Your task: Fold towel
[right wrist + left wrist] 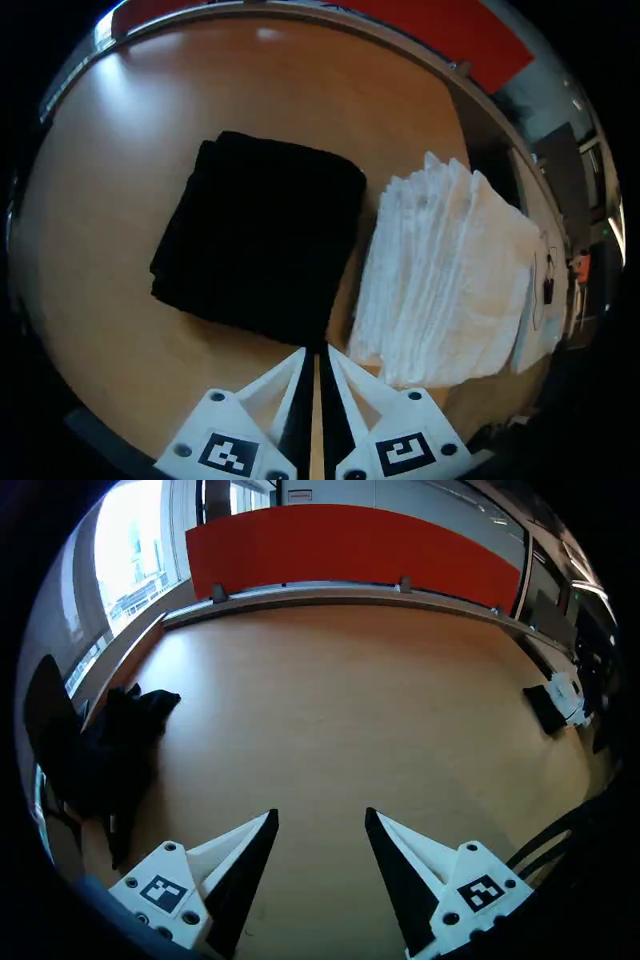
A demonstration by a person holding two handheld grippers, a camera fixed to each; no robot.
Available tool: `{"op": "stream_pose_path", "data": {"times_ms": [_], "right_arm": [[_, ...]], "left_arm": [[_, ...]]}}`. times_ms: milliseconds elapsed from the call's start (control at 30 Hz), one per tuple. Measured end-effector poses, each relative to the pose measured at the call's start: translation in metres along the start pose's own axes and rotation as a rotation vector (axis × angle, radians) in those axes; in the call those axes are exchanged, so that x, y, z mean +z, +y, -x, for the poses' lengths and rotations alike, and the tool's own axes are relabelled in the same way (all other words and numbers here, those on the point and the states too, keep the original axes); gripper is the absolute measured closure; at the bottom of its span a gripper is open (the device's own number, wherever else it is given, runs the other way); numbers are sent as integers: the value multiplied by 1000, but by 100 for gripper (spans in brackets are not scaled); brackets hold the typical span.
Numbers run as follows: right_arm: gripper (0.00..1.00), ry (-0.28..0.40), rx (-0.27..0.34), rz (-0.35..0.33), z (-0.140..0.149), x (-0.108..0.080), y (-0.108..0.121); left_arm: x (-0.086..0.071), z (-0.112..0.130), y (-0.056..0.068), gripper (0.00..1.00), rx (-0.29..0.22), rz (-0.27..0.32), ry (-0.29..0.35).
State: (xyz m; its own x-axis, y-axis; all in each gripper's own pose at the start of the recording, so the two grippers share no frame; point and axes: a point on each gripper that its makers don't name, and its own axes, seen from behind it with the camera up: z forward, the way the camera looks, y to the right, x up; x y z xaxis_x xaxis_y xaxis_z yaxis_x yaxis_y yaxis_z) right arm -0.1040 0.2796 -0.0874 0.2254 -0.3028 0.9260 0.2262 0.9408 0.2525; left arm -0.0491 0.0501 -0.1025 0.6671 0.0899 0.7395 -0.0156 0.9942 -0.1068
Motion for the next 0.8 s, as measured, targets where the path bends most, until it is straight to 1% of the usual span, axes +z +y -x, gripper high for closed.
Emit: {"op": "stream_pose_path", "data": {"times_ms": [100, 167, 200, 333, 400, 467, 600, 667, 733, 800], "right_arm": [[92, -2, 0, 3, 1, 0, 1], [87, -2, 0, 6, 2, -1, 2], [83, -2, 0, 7, 2, -1, 2], [59, 1, 1, 15, 3, -4, 5], [53, 5, 2, 15, 3, -5, 5], [43, 6, 2, 16, 3, -6, 5], [32, 12, 0, 12, 2, -7, 3], [20, 16, -4, 11, 1, -8, 2], [12, 20, -6, 8, 0, -9, 0], [10, 25, -8, 5, -1, -11, -1]], "left_arm": [[0, -1, 1, 21, -1, 2, 1], [0, -1, 1, 21, -1, 3, 2], [0, -2, 1, 21, -1, 3, 3], [0, -4, 2, 21, -2, 6, 7], [0, -5, 3, 21, -2, 7, 8], [1, -6, 3, 21, -2, 8, 9], [1, -7, 3, 21, 0, 10, 12], [1, -7, 4, 21, -1, 10, 13], [1, -7, 4, 21, -3, 11, 13], [1, -7, 4, 21, -5, 12, 14]]}}
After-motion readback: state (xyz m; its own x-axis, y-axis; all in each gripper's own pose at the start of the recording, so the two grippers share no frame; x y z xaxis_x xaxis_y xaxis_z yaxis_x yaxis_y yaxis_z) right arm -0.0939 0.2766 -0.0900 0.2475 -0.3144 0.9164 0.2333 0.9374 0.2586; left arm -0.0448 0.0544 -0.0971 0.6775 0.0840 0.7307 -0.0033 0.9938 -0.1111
